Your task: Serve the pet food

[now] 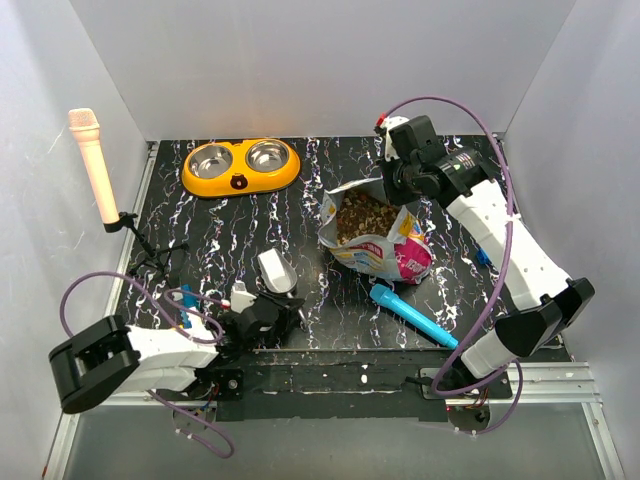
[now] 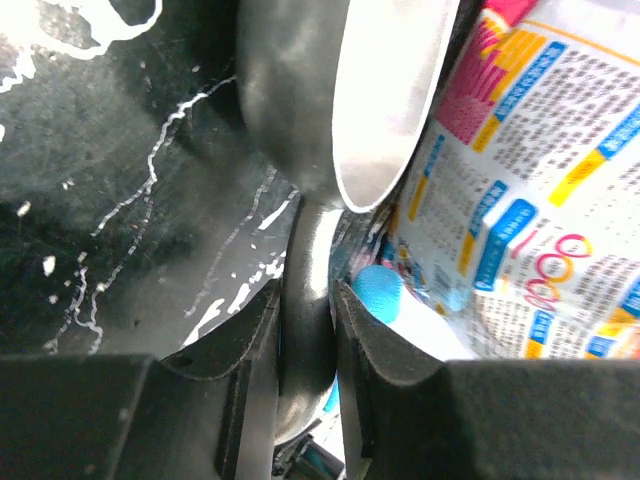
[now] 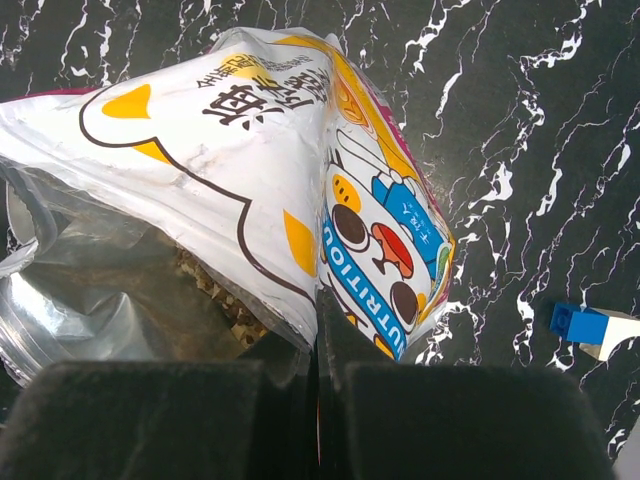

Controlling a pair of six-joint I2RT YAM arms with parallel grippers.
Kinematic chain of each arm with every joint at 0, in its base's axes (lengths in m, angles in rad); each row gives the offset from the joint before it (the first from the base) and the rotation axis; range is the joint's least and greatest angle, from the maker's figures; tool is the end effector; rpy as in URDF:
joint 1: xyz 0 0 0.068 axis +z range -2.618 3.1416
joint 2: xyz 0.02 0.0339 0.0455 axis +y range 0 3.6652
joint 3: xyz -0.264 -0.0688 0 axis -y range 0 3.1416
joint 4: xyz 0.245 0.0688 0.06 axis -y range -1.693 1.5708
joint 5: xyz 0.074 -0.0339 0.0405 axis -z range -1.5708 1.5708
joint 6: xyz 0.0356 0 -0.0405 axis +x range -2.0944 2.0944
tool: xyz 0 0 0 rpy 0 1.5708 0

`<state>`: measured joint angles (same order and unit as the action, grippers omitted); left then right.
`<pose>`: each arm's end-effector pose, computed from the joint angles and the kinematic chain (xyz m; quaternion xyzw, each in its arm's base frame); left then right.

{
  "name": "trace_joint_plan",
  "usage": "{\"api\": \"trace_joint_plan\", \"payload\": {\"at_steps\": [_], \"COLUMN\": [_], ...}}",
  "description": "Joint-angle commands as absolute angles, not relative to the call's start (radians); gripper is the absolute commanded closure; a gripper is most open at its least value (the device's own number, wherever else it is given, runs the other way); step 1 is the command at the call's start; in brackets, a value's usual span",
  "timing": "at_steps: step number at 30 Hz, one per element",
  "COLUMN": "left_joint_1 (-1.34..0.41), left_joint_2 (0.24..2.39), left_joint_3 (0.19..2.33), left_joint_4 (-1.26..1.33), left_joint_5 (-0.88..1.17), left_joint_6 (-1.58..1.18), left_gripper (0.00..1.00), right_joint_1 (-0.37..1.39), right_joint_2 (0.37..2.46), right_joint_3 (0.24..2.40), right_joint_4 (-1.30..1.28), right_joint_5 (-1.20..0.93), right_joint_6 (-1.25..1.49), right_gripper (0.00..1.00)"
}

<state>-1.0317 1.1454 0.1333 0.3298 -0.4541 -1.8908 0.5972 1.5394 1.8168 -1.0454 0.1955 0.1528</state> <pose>0.1028 -0.1414 0.1112 -0.4543 0.7595 -0.3940 0.2478 0.2596 0.1682 0.4265 -0.1647 0.9020 0.0588 0.3947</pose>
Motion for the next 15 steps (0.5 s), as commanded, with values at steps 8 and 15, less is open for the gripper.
{"api": "trace_joint_plan", "payload": {"at_steps": [8, 15], "left_joint_1": [-0.986, -0.834], "left_joint_2": [0.522, 0.593], "left_joint_3": [0.337, 0.351], "left_joint_4": [-0.556, -0.49], "left_joint_5": [-0.373, -0.143], "left_joint_6": [-1.83, -1.706], "left_gripper": [1.0, 1.0], "right_joint_1": [0.624, 0.629], "right_joint_2": [1.402, 1.398], "right_joint_3": [1.787, 1.81], "right_joint_4": [-0.98, -0.996], "right_joint_5": [0.229, 0.247], "right_joint_6": [0.118, 0.112], "right_gripper": [0.99, 0.99]}}
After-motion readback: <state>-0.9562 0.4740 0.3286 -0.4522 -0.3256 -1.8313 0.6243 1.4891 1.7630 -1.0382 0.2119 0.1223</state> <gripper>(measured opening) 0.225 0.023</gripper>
